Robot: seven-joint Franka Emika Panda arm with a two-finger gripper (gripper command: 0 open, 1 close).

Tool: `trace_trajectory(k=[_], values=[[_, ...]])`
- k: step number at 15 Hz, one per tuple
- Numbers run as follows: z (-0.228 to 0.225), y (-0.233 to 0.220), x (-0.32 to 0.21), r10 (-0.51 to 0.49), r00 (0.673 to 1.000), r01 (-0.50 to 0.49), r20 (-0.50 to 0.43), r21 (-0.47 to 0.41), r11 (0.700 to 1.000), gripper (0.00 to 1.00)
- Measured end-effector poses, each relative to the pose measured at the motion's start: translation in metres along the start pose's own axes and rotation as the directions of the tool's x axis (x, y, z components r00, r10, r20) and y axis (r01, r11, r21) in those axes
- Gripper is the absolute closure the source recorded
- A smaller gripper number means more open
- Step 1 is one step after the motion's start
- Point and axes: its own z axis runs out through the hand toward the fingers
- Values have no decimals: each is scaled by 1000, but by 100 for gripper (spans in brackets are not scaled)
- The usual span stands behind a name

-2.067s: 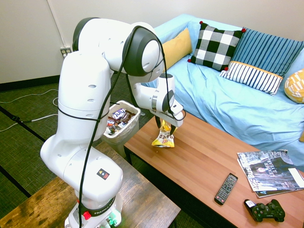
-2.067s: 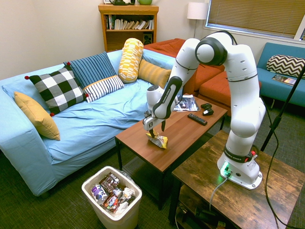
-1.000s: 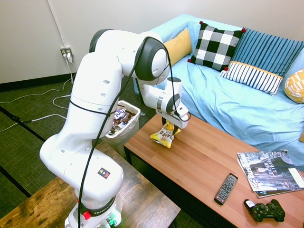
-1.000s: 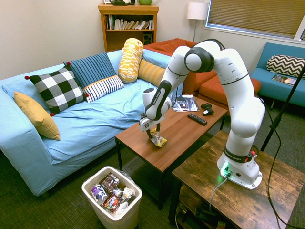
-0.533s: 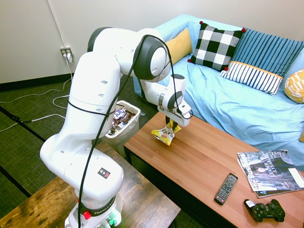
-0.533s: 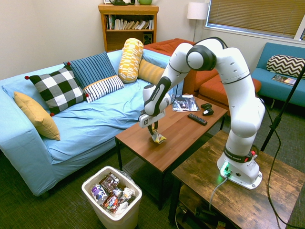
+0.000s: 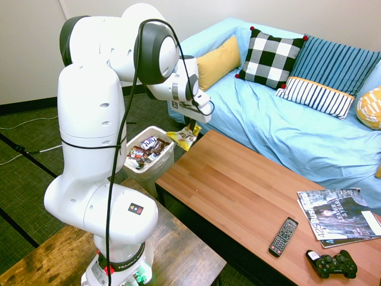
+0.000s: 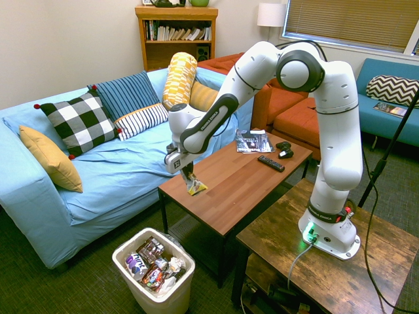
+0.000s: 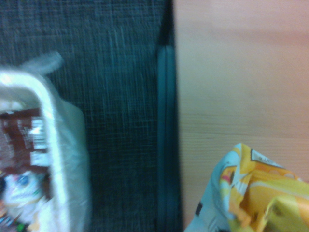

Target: Throw the chip bag in the trash bin

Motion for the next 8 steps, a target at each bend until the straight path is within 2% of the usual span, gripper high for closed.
trace_trajectory(k=[5, 8], values=[[18, -100, -102, -143, 990, 143, -6, -49, 989, 100], [40, -132, -116, -200, 980, 200, 9, -34, 979, 100]])
